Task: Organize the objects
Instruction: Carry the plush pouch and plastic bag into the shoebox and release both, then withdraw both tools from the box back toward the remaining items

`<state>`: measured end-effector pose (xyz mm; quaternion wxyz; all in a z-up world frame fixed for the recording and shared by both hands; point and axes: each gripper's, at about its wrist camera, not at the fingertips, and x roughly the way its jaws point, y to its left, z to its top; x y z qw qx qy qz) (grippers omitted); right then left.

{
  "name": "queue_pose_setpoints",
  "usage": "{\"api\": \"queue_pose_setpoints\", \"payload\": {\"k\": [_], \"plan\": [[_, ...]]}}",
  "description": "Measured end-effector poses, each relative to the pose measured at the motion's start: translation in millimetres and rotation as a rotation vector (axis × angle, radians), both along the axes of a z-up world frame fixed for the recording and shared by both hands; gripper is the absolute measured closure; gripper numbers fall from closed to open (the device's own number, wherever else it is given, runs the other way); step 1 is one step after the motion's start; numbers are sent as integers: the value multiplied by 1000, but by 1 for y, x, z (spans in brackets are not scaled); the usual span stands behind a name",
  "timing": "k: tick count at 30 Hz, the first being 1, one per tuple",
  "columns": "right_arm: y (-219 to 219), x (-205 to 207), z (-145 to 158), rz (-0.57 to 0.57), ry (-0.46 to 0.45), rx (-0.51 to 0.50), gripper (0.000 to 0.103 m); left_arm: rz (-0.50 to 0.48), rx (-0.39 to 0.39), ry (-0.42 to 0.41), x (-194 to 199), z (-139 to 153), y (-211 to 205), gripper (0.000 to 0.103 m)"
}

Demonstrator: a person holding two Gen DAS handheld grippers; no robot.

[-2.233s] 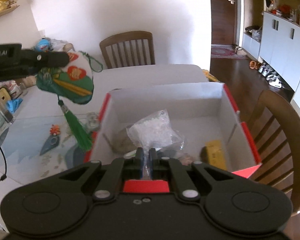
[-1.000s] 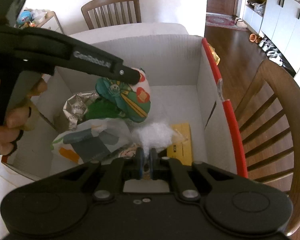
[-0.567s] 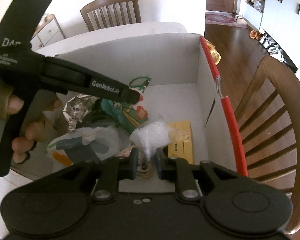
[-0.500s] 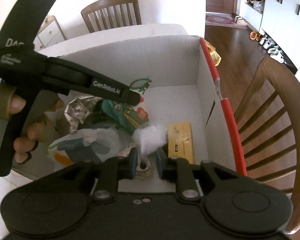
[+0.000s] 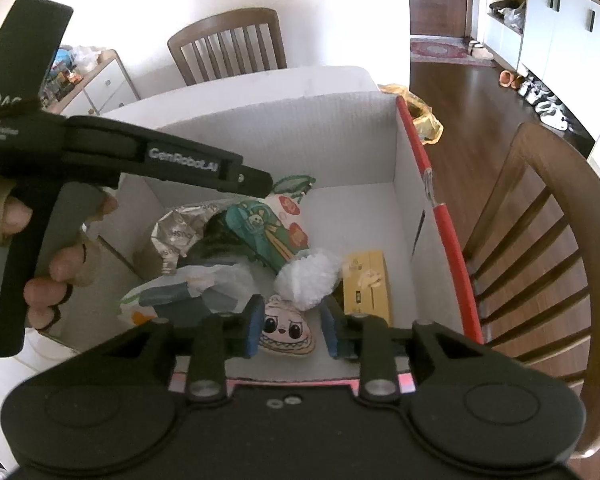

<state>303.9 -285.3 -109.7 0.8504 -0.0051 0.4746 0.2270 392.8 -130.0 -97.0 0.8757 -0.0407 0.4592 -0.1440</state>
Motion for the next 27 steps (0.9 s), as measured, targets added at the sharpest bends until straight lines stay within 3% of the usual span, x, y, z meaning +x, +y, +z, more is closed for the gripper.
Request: {"api": "queue_pose_setpoints", "payload": {"k": [13,19,21,27], "plan": [[2,-24,35,38,-78,45,71,21,-47,-120,-51,42,18,50],[5,-37,49,49,-112,63,63,16,-61,-184,-82,60,28,50],[7,-39,51,43,-117,67,60,5,-53,-205,-91,63,32,41],[14,-49,60,25,-139,88,52,-12,-48,-241,-117,70,43,40]]}}
